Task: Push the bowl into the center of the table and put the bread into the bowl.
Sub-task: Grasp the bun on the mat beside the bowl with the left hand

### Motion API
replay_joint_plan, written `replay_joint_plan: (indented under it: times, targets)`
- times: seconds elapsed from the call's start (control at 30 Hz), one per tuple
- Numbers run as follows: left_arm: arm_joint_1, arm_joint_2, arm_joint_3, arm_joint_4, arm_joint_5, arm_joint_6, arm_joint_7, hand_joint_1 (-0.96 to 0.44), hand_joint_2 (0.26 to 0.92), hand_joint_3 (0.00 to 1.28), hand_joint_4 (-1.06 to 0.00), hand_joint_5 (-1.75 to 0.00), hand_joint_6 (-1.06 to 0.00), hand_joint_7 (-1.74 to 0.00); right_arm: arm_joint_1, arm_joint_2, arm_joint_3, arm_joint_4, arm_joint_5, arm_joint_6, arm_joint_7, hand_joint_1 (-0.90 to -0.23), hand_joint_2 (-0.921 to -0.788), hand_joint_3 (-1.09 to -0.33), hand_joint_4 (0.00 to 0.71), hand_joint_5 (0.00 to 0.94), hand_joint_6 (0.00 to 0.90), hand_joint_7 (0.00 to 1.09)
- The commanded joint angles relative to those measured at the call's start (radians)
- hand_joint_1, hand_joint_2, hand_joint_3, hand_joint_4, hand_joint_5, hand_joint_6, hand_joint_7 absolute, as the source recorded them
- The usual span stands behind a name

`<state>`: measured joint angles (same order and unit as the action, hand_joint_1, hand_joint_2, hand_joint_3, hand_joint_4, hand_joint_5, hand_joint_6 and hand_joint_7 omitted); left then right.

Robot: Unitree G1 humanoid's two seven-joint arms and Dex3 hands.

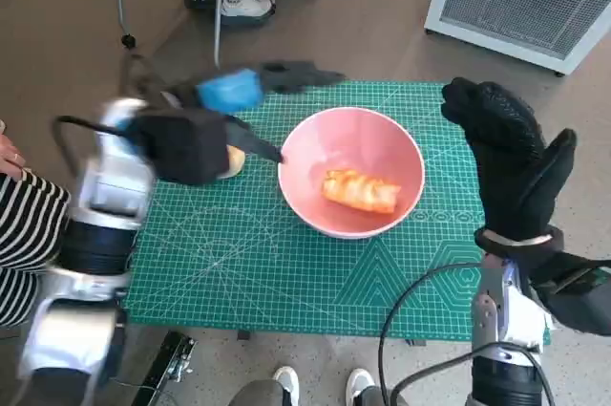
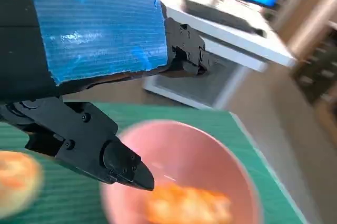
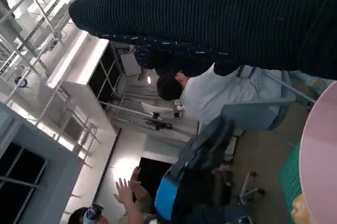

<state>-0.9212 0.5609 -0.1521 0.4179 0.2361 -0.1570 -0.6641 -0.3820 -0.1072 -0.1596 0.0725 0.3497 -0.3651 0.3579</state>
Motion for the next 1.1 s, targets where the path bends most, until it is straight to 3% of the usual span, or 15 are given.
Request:
replay_joint_plan:
  times: [0.03,0.27,0.63,1.1]
  targets:
    - [-0.005,0.047,0.0,0.016,0.043,0.022,0.023,-0.24,0.806,0.0,-0.14,-0.01,-0.33,-0.07,0.007,0.001,-0.001,0.019,0.002,0.01,0.0,-0.716,-0.921,-0.769,0.182,0.002,0.109,0.35]
    - [0.005,0.107,-0.02,0.039,0.109,0.045,0.026,-0.18,0.796,0.0,-0.15,-0.01,-0.34,-0.06,-0.001,0.0,0.002,0.023,0.005,0.018,0.0,-0.716,-0.921,-0.77,0.179,0.0,0.106,0.35]
    - [0.005,0.111,-0.025,0.061,0.124,0.04,0.031,-0.17,0.795,0.0,-0.15,0.0,-0.35,-0.04,-0.002,-0.001,0.001,0.023,0.007,0.02,0.001,-0.716,-0.921,-0.77,0.175,0.0,0.103,0.35]
    - [-0.049,0.07,-0.126,0.402,0.21,-0.019,0.103,-0.19,0.782,0.0,-0.13,0.0,-0.34,-0.01,-0.003,-0.015,-0.004,0.018,0.019,0.031,0.016,-0.716,-0.921,-0.776,0.167,0.0,0.096,0.35]
